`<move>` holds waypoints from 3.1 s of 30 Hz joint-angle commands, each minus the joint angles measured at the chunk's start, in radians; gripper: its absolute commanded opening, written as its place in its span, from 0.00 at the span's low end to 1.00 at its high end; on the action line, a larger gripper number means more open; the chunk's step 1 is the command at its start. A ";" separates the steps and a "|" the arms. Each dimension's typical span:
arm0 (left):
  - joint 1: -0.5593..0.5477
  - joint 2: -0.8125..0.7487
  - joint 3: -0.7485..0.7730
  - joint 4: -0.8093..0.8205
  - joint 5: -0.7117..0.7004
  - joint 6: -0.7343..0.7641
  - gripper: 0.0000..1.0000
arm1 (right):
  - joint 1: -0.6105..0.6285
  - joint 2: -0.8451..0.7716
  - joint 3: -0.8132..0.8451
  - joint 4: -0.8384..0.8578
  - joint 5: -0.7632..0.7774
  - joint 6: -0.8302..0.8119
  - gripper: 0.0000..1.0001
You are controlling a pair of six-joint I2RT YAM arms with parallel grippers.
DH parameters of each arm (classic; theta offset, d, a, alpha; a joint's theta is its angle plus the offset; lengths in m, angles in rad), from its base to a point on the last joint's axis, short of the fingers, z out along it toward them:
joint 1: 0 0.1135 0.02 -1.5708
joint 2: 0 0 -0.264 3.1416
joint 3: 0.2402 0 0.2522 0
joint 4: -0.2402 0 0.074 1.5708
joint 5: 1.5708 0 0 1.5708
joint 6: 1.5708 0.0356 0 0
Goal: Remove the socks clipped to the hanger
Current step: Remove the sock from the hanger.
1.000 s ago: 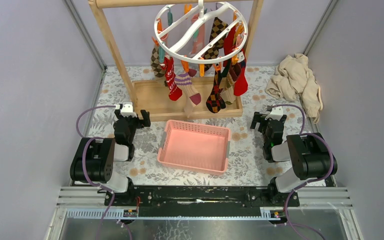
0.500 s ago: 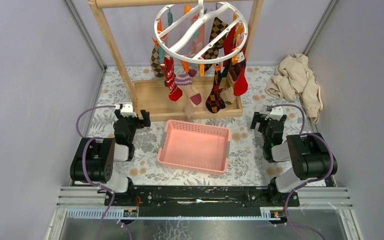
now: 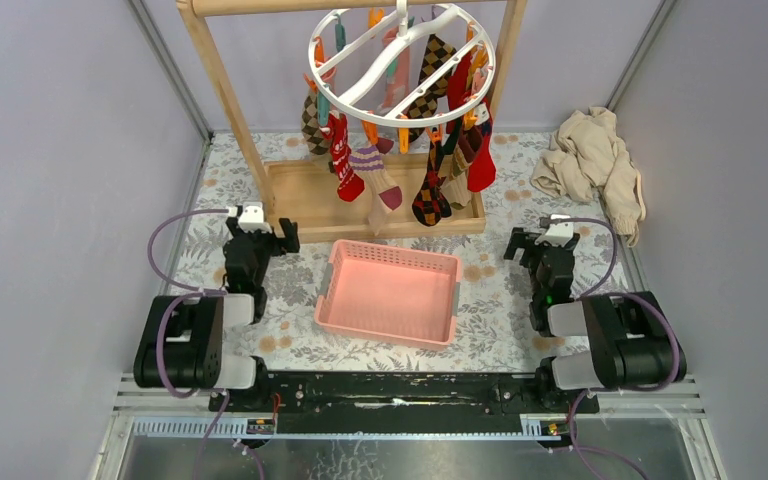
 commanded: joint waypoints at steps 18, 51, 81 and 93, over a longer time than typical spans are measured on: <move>-0.123 -0.583 0.320 -0.681 0.106 -0.221 0.99 | -0.004 -0.609 0.475 -0.938 -0.137 0.308 1.00; -0.128 -0.627 0.697 -1.301 0.461 -0.713 0.99 | -0.004 -0.790 0.705 -1.524 -0.425 0.546 1.00; -0.706 -0.503 0.736 -1.476 -0.325 -0.533 0.99 | 0.446 -0.558 0.555 -1.233 -0.335 0.477 0.67; -0.727 -0.441 0.494 -1.192 -0.366 -0.583 0.98 | 0.648 -0.495 0.593 -1.194 -0.203 0.420 0.60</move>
